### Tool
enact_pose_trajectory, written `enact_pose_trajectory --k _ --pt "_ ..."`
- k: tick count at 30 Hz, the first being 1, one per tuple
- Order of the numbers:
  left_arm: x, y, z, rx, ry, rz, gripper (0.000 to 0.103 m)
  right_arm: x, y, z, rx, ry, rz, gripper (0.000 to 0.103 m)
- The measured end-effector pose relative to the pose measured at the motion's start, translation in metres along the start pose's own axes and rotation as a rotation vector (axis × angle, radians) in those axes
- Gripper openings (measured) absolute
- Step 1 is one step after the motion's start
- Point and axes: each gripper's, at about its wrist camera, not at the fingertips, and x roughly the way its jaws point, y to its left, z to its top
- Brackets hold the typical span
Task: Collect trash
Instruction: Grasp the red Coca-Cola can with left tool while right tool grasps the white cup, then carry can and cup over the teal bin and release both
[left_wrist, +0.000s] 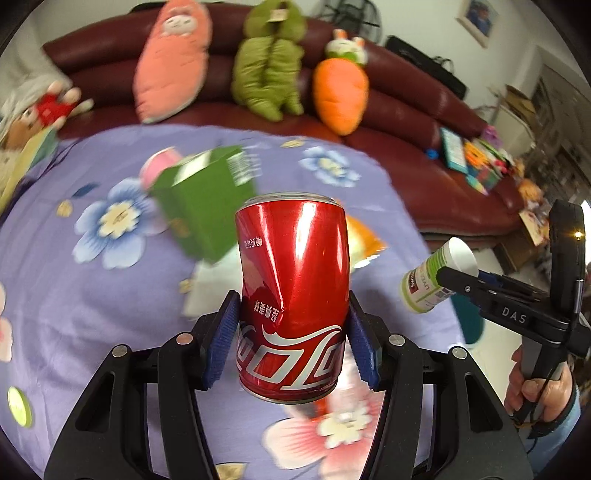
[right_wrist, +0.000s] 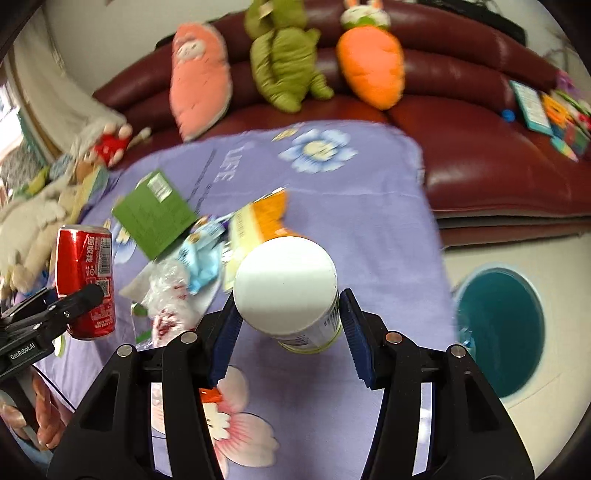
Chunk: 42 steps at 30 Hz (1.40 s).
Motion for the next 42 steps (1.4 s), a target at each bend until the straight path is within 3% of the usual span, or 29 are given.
enact_pose_trajectory --k 12,18,23,38,42 --pt "0.042 -0.142 0.018 0.226 0.049 -0.132 0.057 -0.074 -0.147 -0.021 0.206 -0.125 -0.150 0.051" --pt "0.090 -0.226 0.013 0.339 0.116 -0.179 0.057 -0.071 -0.217 -0.051 0.348 -0.113 -0.168 0.051" --pt "0.138 -0.269 0.003 0.384 0.195 -0.179 0.057 -0.056 -0.257 -0.073 0.444 -0.100 -0.184 0.051" --pt "0.229 -0.359 -0.044 0.521 0.365 -0.211 0.058 -0.045 -0.314 -0.096 0.556 -0.109 -0.223 0.051" --pt "0.242 -0.364 -0.053 0.537 0.391 -0.191 0.068 -0.040 -0.315 -0.097 0.550 -0.096 -0.222 0.052"
